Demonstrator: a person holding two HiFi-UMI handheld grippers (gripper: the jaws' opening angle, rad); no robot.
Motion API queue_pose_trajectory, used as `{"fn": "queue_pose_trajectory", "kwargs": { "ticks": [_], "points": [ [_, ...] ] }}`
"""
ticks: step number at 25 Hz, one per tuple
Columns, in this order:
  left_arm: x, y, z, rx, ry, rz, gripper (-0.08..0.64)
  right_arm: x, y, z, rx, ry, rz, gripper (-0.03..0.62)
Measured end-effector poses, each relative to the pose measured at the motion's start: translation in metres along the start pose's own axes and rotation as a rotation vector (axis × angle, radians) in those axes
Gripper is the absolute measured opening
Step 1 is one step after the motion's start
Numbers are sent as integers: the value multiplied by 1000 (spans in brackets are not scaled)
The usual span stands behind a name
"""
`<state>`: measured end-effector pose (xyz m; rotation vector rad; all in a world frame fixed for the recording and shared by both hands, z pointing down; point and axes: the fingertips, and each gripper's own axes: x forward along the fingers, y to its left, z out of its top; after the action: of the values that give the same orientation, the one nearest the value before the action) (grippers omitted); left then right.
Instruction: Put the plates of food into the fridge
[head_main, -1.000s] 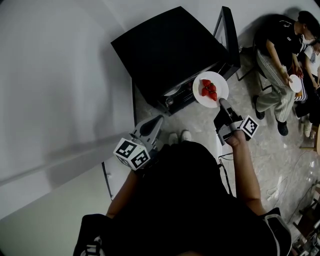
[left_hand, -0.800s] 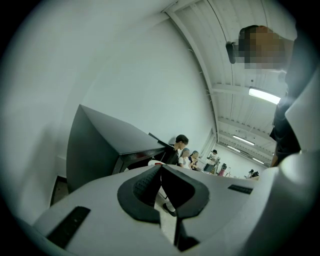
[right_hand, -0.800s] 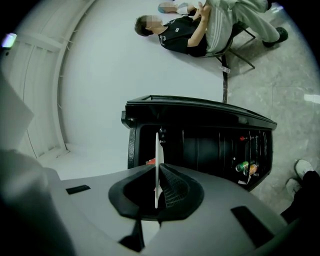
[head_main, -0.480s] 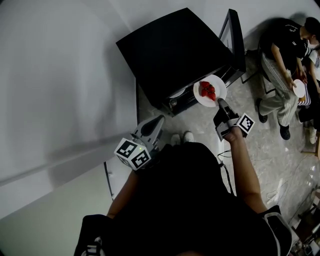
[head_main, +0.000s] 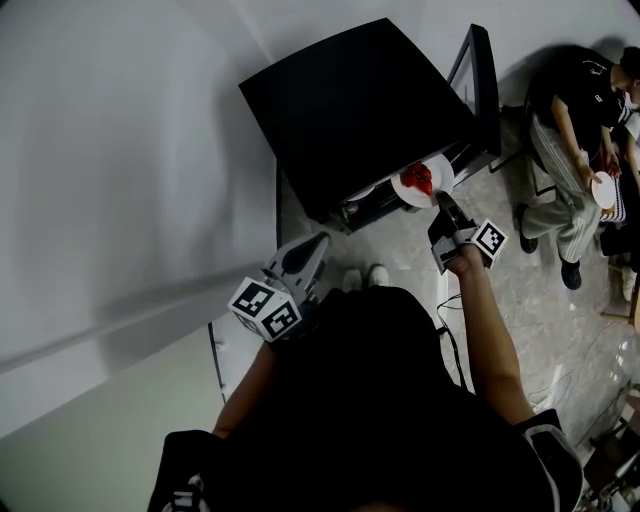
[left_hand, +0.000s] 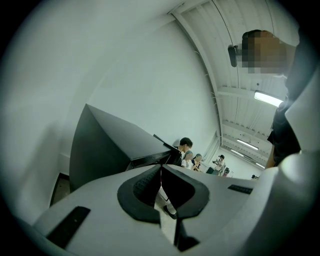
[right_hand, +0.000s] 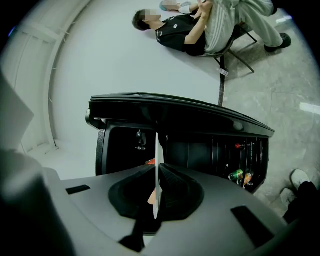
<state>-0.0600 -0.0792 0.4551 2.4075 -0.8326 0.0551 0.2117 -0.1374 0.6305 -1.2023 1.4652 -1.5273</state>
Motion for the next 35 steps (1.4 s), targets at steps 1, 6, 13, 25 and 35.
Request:
{"fn": "queue_pose_trajectory", "kwargs": {
  "ticks": [1, 6, 13, 25, 35],
  "points": [
    [1, 1, 0, -1, 0, 1, 23, 5, -1, 1, 0, -2, -3, 40],
    [1, 1, -1, -20, 2, -1, 23, 26, 3, 3, -3, 9, -1, 40],
    [6, 1, 3, -11, 5, -1, 23, 44, 2, 6, -19, 22, -9, 40],
    [-1, 2, 1, -31, 1, 31, 23, 73, -3, 9, -10, 31, -11, 38],
    [-11, 6, 2, -46, -23, 63, 23, 88, -1, 10, -19, 23, -32, 35]
  ]
}}
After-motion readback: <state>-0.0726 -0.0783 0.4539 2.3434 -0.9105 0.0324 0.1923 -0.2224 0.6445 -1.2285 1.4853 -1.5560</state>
